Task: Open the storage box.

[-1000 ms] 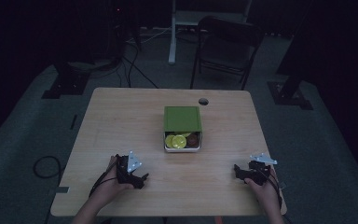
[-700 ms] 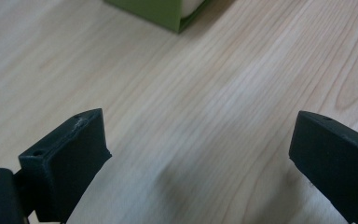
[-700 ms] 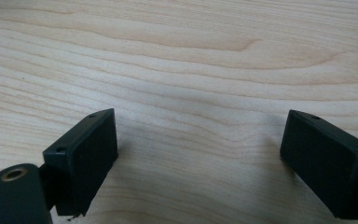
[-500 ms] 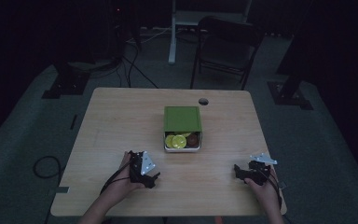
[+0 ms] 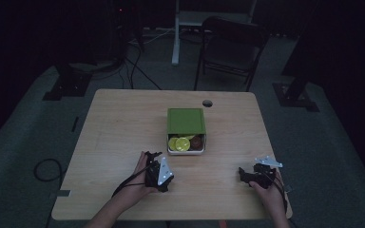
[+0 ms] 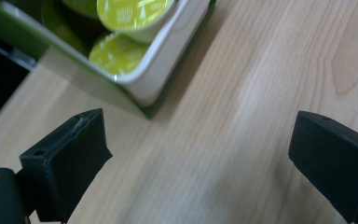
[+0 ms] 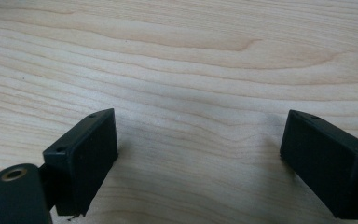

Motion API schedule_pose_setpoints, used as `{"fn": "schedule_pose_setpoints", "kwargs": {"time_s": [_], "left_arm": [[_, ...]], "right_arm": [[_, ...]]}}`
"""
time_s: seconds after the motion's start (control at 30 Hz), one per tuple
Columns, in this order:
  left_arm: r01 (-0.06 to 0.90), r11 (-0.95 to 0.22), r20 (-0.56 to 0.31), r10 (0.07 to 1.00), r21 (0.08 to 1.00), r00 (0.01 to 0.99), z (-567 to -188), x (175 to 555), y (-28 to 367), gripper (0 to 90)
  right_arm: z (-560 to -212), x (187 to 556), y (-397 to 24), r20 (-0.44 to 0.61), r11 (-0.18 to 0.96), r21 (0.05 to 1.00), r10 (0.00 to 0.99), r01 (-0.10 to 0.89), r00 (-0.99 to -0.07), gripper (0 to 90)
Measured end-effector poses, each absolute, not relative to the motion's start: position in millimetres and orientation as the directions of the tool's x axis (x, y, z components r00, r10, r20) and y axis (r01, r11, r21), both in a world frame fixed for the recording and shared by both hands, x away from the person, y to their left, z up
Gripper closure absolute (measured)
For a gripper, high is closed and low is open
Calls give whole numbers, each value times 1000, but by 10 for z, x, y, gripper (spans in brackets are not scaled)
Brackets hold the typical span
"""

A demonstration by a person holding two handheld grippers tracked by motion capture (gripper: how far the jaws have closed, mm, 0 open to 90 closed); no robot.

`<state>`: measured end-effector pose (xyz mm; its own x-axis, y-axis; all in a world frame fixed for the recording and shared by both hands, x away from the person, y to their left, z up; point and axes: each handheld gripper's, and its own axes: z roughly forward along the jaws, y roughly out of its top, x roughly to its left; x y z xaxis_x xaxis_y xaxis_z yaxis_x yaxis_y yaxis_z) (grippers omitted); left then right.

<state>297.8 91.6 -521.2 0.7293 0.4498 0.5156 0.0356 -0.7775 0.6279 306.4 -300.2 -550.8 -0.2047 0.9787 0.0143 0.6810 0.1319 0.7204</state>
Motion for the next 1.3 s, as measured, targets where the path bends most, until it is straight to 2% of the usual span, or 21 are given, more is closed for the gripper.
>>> {"fn": "schedule_pose_setpoints", "kwargs": {"time_s": [0.23, 0.6, 0.83, 1.0, 1.3], "left_arm": [[-9, -783, 524, 407, 622, 749, -5233, 2955, 750, 49], [-93, -802, 586, 345, 590, 733, -5236, 2976, 480, 53], [-153, -799, 636, 329, 581, 698, -5205, 3011, 334, 106], [-196, -811, 670, 291, 552, 683, -5221, 3038, 239, 142], [-275, -853, 751, 187, 444, 633, -5278, 3075, 93, 170]], "right_arm": [[-5508, 3065, -3002, 14, 132, 720, 979, 681, -205, 106], [-5508, 3064, -3002, 14, 133, 721, 978, 680, -206, 107], [-5509, 3064, -3001, 14, 133, 721, 978, 680, -206, 108], [-5509, 3064, -3002, 14, 133, 721, 978, 680, -207, 107], [-5508, 3064, -3001, 14, 133, 721, 978, 680, -206, 108]]}}
